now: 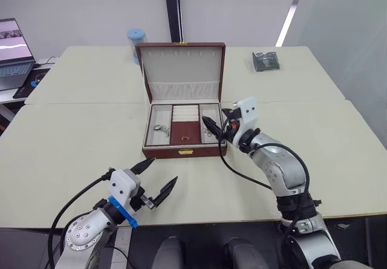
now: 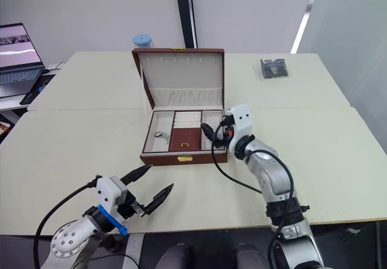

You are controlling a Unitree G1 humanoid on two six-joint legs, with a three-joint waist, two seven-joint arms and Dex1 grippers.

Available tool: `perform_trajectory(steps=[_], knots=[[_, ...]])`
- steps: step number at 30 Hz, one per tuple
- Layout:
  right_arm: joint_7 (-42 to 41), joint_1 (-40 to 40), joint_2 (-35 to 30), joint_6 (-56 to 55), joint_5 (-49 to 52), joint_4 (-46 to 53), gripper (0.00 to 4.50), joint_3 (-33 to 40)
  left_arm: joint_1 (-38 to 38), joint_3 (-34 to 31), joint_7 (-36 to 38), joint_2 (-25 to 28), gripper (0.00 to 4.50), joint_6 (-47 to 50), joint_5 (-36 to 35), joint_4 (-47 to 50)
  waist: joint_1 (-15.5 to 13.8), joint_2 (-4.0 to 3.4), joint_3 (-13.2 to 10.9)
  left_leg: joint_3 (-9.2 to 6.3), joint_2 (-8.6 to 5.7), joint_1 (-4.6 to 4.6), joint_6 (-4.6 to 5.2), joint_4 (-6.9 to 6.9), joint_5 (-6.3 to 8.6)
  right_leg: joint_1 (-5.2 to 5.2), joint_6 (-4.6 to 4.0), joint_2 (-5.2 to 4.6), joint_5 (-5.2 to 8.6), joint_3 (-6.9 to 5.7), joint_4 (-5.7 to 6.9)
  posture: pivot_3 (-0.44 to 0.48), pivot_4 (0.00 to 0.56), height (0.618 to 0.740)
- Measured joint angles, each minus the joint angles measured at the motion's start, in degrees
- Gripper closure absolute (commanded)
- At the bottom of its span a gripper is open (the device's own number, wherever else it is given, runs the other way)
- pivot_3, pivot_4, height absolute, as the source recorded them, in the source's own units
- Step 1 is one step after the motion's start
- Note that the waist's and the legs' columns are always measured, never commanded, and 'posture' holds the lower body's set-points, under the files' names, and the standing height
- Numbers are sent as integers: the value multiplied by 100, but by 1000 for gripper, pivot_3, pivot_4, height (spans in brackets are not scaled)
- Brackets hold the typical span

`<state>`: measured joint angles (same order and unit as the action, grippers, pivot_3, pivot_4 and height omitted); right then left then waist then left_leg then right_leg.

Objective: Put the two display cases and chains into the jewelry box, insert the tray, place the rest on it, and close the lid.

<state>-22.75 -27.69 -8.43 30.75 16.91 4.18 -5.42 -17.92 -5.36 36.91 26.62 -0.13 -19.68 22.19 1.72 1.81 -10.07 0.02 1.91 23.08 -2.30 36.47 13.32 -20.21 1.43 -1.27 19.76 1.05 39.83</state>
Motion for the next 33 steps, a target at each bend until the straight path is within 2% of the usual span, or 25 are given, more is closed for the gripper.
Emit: perform_trajectory(steps=[8,12,18,23,33], knots=[[-1451,639,-1597,-409,313,75,27,635,111,-861,189,560,0,1146,-933,-225,11,-4,-8,-1,1,-2,0,0,0,2,0,3,0,-2,-1,0,150,740],[-2378,1065,-2490,-550,470,48,27,863,94,-1317,501,1018,0,1472,-1066,-635,7,-6,-11,-1,2,-3,0,-12,0,2,-1,5,1,-3,-16,0,150,740],[-3219,1517,-3262,-922,502,-381,27,1176,394,-2054,767,1561,0,1532,-1074,-1613,-3,-6,-11,0,1,-3,0,-17,0,6,-1,3,1,-4,-27,0,150,740],[-3364,1716,-3352,-1419,406,-969,27,1323,732,-2153,893,1735,0,1528,-921,-2277,0,-5,-11,3,1,-3,0,-19,0,8,-1,0,1,-4,-33,0,150,740],[-3426,2003,-3463,-1878,238,-1261,27,1438,985,-2428,1021,2236,0,1601,-812,-2628,6,-5,-12,6,1,-5,0,-35,0,6,-1,-1,1,-1,-39,0,150,740]])
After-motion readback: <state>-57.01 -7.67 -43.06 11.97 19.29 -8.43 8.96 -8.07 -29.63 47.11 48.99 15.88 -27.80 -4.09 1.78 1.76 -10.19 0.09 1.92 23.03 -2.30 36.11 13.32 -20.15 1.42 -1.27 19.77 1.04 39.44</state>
